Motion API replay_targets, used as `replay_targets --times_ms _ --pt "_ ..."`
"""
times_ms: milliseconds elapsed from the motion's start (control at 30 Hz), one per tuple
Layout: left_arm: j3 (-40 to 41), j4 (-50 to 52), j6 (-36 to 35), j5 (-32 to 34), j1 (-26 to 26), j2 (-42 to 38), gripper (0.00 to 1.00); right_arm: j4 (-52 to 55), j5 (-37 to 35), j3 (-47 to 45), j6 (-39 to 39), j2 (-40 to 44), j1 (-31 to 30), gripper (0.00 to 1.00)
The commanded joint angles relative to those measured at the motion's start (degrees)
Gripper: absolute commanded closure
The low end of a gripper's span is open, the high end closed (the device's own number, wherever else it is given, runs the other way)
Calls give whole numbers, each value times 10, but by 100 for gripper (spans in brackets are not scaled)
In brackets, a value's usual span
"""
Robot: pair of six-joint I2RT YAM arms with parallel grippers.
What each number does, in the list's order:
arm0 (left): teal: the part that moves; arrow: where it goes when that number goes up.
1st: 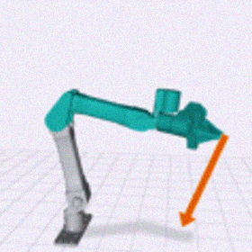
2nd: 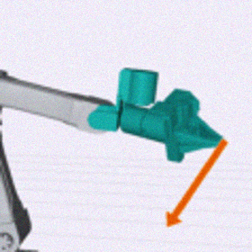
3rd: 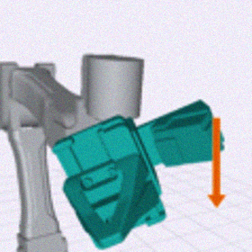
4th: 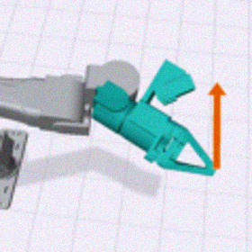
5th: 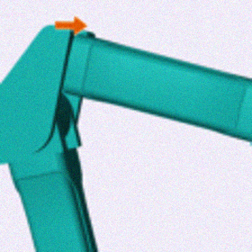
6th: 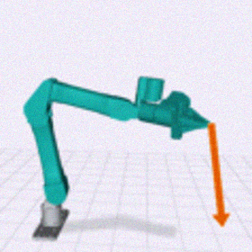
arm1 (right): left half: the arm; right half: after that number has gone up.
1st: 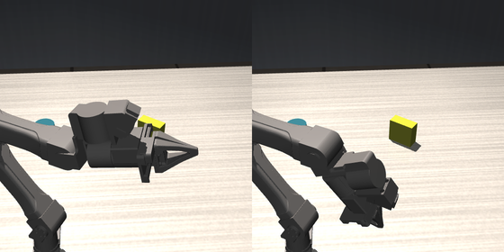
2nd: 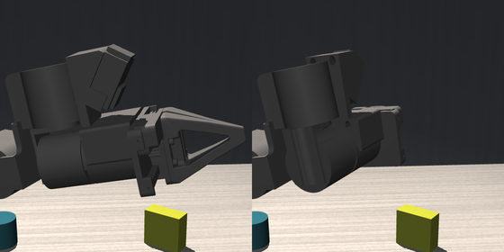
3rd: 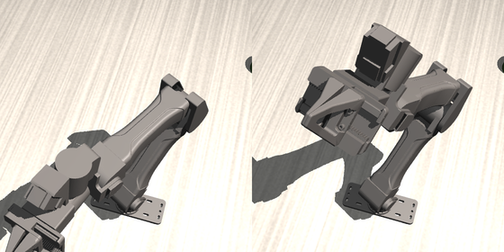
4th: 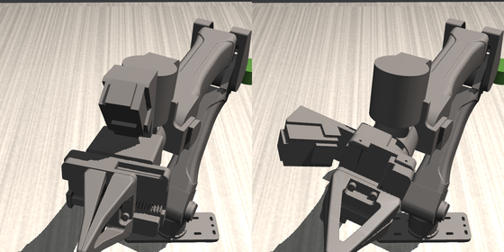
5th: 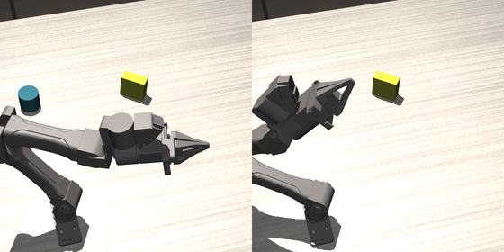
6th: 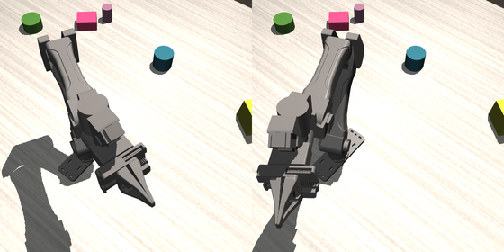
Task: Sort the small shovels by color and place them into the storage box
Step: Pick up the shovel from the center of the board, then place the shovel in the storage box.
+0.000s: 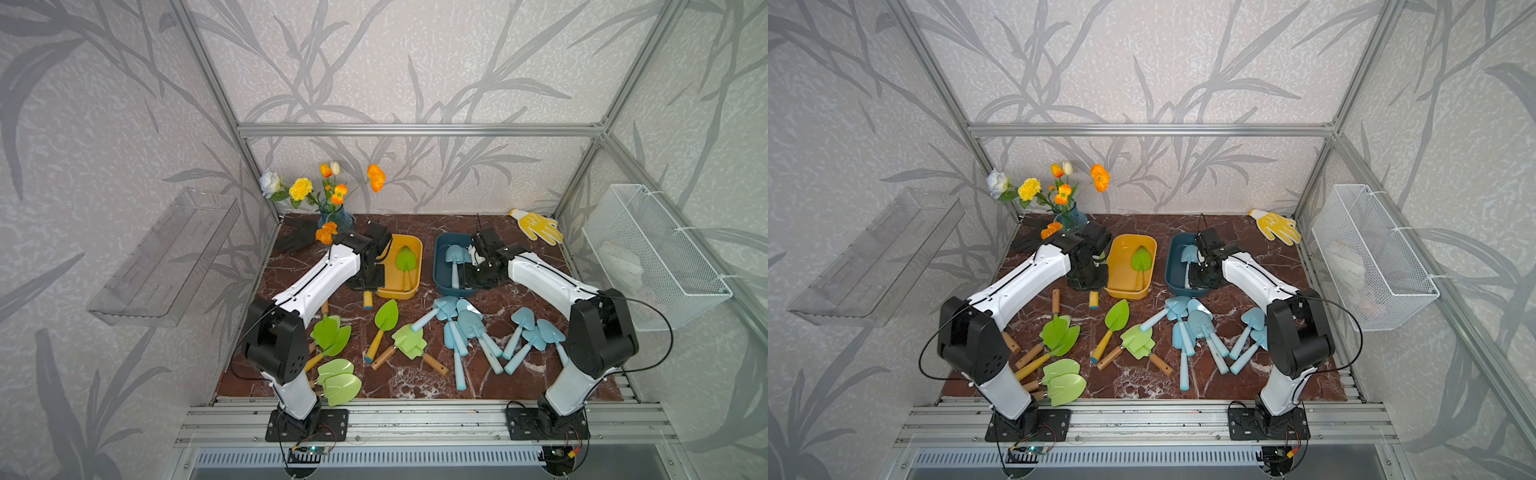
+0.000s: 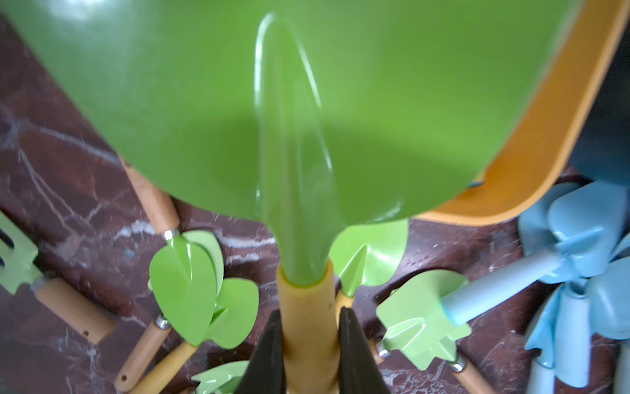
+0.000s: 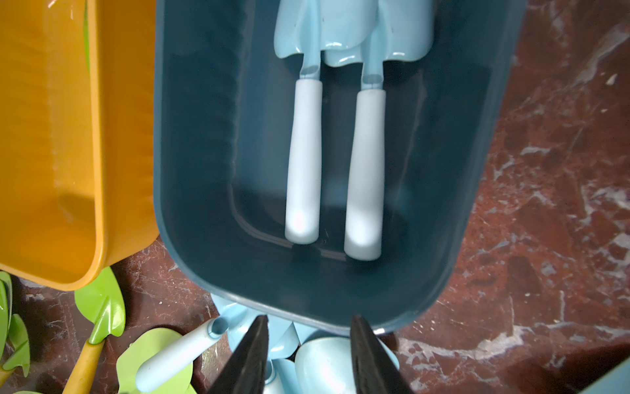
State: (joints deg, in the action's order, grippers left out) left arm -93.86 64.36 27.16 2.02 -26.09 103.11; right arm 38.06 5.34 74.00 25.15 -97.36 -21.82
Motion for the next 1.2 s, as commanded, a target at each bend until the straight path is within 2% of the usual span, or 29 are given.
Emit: replay_targets --times_ms 0,167,267,500,567,700,800,867,1033,1167 --pt "-88 29 -42 -32 5 100 100 20 -25 -17 -9 48 -3 59" --pt "-237 53 -53 -65 4 237 100 35 -52 -51 -13 95 -2 58" --pt "-300 58 -54 -62 4 292 100 42 -59 -72 -10 124 -1 59" --pt "-373 53 -54 -85 5 373 100 53 -74 -115 6 173 -1 59" --pt "-376 51 -50 -96 5 385 95 57 -78 -123 9 182 0 59" --pt "-374 51 -47 -105 4 398 74 64 -86 -131 10 192 -1 59" --pt "-369 52 -46 -108 4 396 66 67 -88 -131 10 194 -1 59" --pt "-368 55 -46 -108 4 392 57 67 -86 -132 12 194 -1 59" --pt "-368 63 -40 -114 1 361 52 66 -78 -140 16 193 -1 58" --pt "-336 47 -17 -114 -3 298 46 66 -56 -154 16 192 -1 56"
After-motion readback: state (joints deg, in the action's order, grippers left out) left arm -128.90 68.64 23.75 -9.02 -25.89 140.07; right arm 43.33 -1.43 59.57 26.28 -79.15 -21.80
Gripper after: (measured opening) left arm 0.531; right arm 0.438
